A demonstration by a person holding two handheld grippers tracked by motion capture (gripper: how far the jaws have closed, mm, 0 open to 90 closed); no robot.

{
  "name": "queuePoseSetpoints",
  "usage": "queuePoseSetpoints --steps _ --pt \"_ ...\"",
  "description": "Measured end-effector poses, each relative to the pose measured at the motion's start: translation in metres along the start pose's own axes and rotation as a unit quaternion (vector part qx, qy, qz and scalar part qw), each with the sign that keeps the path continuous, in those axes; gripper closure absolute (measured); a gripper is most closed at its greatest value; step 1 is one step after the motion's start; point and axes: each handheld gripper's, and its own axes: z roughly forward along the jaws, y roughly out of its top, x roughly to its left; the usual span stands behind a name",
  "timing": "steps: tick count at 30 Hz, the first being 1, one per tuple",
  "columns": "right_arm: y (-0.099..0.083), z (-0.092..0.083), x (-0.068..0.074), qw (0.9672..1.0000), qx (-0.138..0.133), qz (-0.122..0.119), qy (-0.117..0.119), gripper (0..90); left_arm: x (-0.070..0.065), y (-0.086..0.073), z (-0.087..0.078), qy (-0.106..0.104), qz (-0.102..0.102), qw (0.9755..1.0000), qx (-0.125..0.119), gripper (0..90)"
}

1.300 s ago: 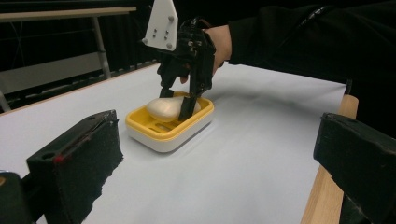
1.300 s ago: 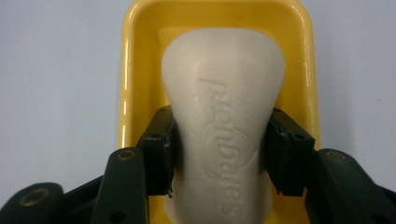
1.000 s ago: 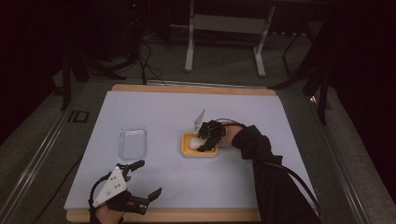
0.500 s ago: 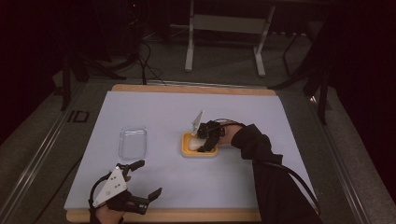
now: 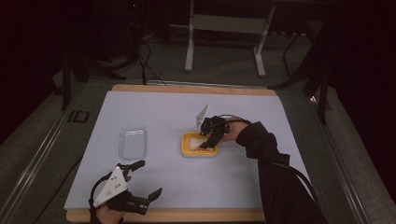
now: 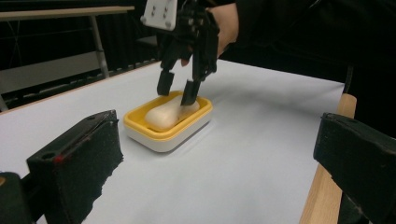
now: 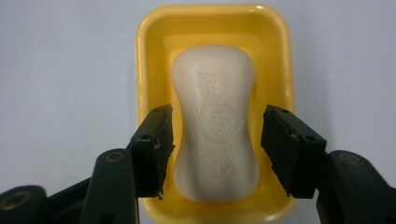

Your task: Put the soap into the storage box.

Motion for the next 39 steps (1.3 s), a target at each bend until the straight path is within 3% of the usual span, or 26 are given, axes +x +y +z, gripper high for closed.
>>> queuePoseSetpoints --steps 3,6,7,9,13,19,28,31,33,34,39 --pt "-0.001 -0.013 0.002 0.9997 -0.008 0.019 -0.009 37.6 0.0 0.0 0.0 0.0 0.0 1.0 0.0 1.1" --pt "-0.003 -0.019 0.003 0.9994 -0.013 0.024 -0.022 35.8 0.0 0.0 0.001 0.0 0.0 1.0 0.001 1.2" --pt "-0.003 -0.022 0.004 0.9986 -0.011 0.034 -0.039 30.9 0.0 0.0 0.001 0.0 0.001 1.0 0.001 1.1" --pt "-0.004 -0.025 0.005 0.9972 -0.005 0.057 -0.049 24.4 0.0 0.0 0.001 0.0 0.001 1.0 0.002 1.2" --pt "-0.005 -0.029 0.006 0.9932 -0.006 0.099 -0.06 19.9 0.0 0.0 0.001 -0.001 0.001 1.0 0.002 1.2" --pt "-0.012 -0.032 0.008 0.9897 -0.007 0.12 -0.077 13.2 -0.001 0.0 0.001 -0.002 0.0 1.0 0.003 1.1" --pt "-0.024 -0.034 0.017 0.9785 -0.024 0.167 -0.118 13.5 -0.001 0.0 0.001 -0.002 0.0 1.0 0.003 1.2" --pt "-0.028 -0.033 0.022 0.973 -0.031 0.182 -0.138 13.5 -0.001 0.0 0.002 -0.002 0.0 1.0 0.003 1.1" --pt "-0.03 -0.033 0.023 0.9718 -0.033 0.185 -0.142 13.5 -0.001 0.0 0.002 -0.003 0.001 1.0 0.003 1.2" --pt "-0.033 -0.032 0.026 0.9688 -0.04 0.194 -0.149 13.2 -0.001 0.0 0.002 -0.003 0.001 1.0 0.005 1.2" --pt "-0.042 -0.035 0.03 0.9596 -0.056 0.223 -0.162 13.4 -0.001 0.0 0.002 -0.004 0.001 1.0 0.005 1.2"
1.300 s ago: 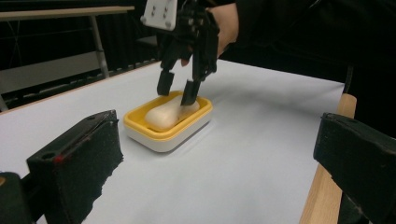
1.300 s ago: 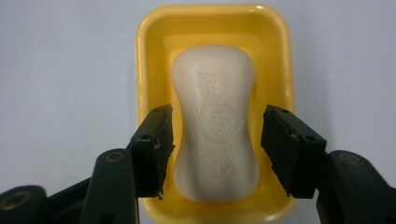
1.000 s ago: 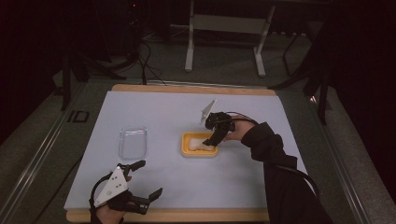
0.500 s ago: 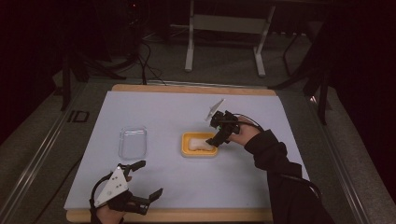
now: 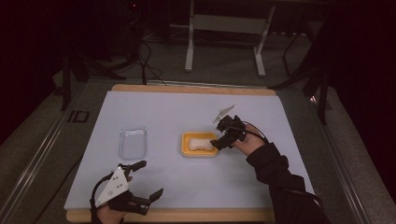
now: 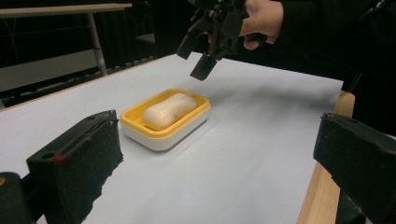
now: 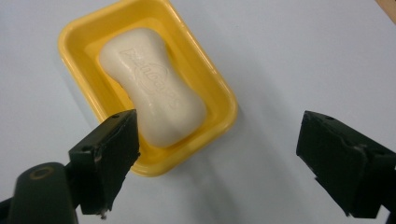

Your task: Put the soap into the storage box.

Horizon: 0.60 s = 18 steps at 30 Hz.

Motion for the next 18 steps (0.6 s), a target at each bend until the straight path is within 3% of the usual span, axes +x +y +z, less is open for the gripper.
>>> queuePoseSetpoints --steps 6,11,18 --pt "-0.013 -0.009 0.0 0.9986 -0.026 0.039 -0.024 13.8 0.0 0.0 0.0 0.0 0.001 1.0 0.002 1.2" --pt "-0.024 -0.015 0.004 0.9969 -0.042 0.056 -0.037 13.7 0.0 0.0 0.001 0.0 0.002 1.0 0.003 1.2" --pt "-0.04 -0.026 0.007 0.9924 -0.068 0.088 -0.053 13.7 0.0 0.0 0.001 -0.001 0.002 1.0 0.005 1.2"
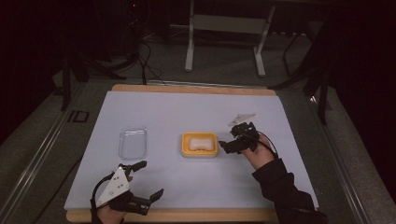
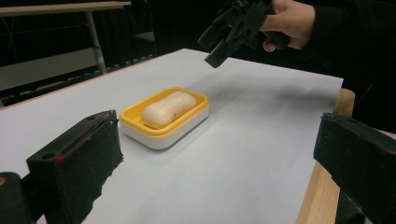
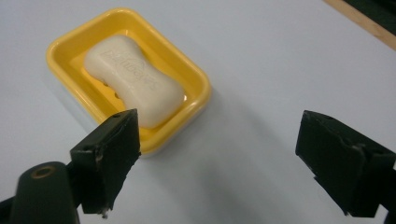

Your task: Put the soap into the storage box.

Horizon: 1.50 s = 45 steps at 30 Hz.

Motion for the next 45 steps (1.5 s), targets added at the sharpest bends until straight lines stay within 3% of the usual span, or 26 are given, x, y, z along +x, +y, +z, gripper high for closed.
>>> queuePoseSetpoints --steps 9,17,25,38,45 --pt "-0.026 -0.011 0.002 0.9993 -0.029 0.022 -0.008 13.8 0.0 0.0 -0.001 0.003 0.0 1.0 -0.003 1.2" --pt "-0.054 -0.025 0.007 0.9956 -0.069 0.058 -0.027 13.7 -0.001 0.0 -0.001 0.002 0.0 1.0 -0.001 1.1" --pt "-0.069 -0.033 0.013 0.9955 -0.071 0.056 -0.028 13.7 -0.001 0.0 -0.001 0.001 0.001 1.0 0.002 1.2" --pt "-0.092 -0.053 0.016 0.99 -0.114 0.081 -0.021 13.7 -0.002 0.0 0.001 -0.003 0.003 1.0 0.008 1.2" --pt "-0.098 -0.058 0.014 0.9892 -0.119 0.077 -0.037 13.9 -0.001 0.0 0.001 -0.004 0.002 1.0 0.008 1.1"
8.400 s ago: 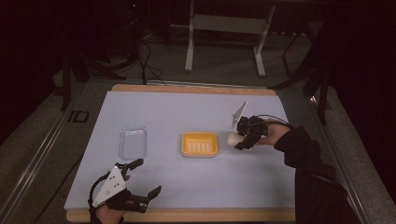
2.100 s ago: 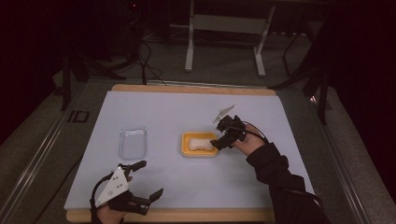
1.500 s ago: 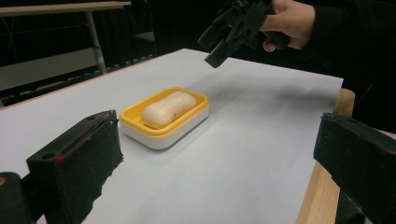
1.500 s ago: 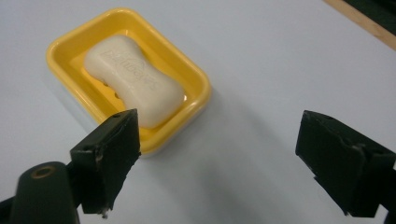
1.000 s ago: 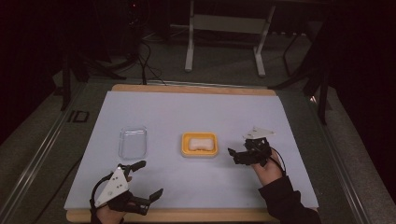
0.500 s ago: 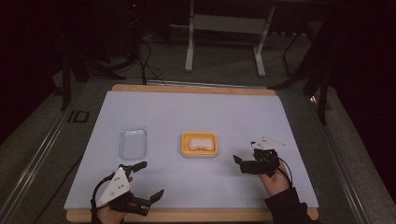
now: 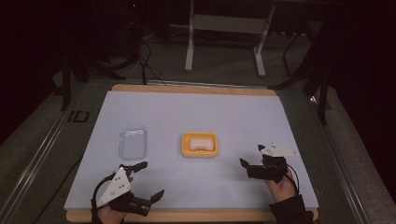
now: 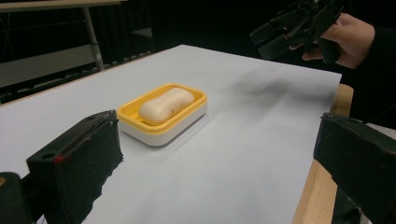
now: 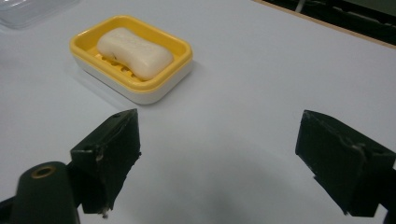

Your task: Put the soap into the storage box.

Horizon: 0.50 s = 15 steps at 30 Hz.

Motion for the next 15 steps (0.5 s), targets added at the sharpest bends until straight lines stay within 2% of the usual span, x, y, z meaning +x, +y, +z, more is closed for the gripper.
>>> queuePoseSetpoints --steps 7,15 --pt "0.0004 0.0004 0.0006 1.0 -0.001 -0.005 -0.007 14.0 -0.0005 -0.0002 0.0 -0.003 0.0 1.0 0.002 1.2" --pt "0.0004 -0.0013 -0.0012 0.9999 -0.009 0.002 -0.011 14.2 -0.001 -0.0001 -0.0003 -0.004 0.0 1.0 0.0 1.1"
